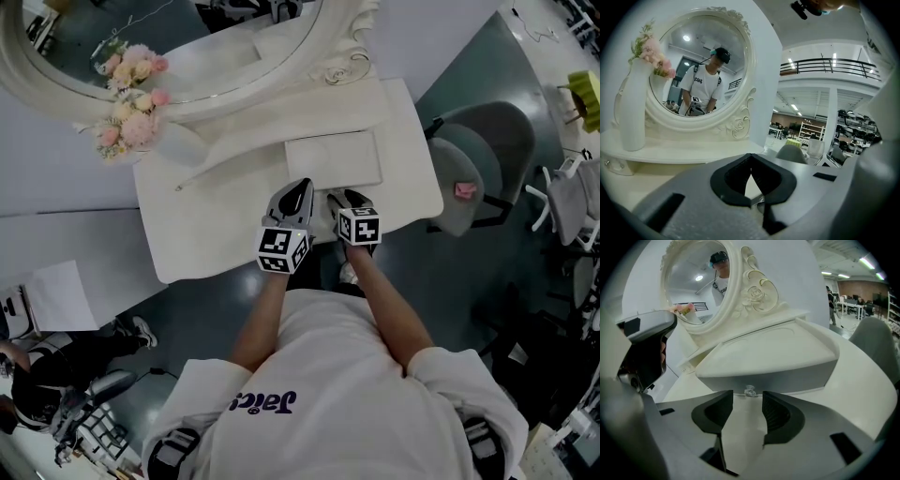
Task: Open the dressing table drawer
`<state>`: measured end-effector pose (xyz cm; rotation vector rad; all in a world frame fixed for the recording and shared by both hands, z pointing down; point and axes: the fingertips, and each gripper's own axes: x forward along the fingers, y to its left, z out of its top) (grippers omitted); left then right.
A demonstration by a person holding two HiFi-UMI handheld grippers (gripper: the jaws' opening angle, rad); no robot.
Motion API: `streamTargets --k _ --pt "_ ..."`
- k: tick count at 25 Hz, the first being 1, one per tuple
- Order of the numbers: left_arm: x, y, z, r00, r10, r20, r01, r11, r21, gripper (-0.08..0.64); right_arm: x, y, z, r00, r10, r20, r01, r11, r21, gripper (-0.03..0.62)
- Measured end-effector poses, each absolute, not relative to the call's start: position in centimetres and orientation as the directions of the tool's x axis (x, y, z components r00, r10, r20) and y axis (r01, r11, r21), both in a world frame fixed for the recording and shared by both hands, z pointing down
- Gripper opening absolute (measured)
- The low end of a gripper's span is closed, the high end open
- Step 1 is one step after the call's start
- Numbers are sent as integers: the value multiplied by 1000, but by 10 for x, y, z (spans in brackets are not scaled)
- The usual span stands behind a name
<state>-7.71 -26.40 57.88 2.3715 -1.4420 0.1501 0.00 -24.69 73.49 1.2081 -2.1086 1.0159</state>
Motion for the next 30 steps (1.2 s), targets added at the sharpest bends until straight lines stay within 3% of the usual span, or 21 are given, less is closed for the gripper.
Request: streamTargets --k 6,11,30 --pt "-81 -269 584 470 -837 280 -876 -405 261 15 -1 -251 738 -477 -499 724 -879 297 -374 154" --pt "-81 -270 584 470 -836 282 -876 -405 262 15 0 -253 740 -472 -497 728 -881 285 -377 72" --pt "-80 -251 590 437 -848 301 -890 -359 281 15 2 -236 739 -501 -474 724 -865 282 -415 67"
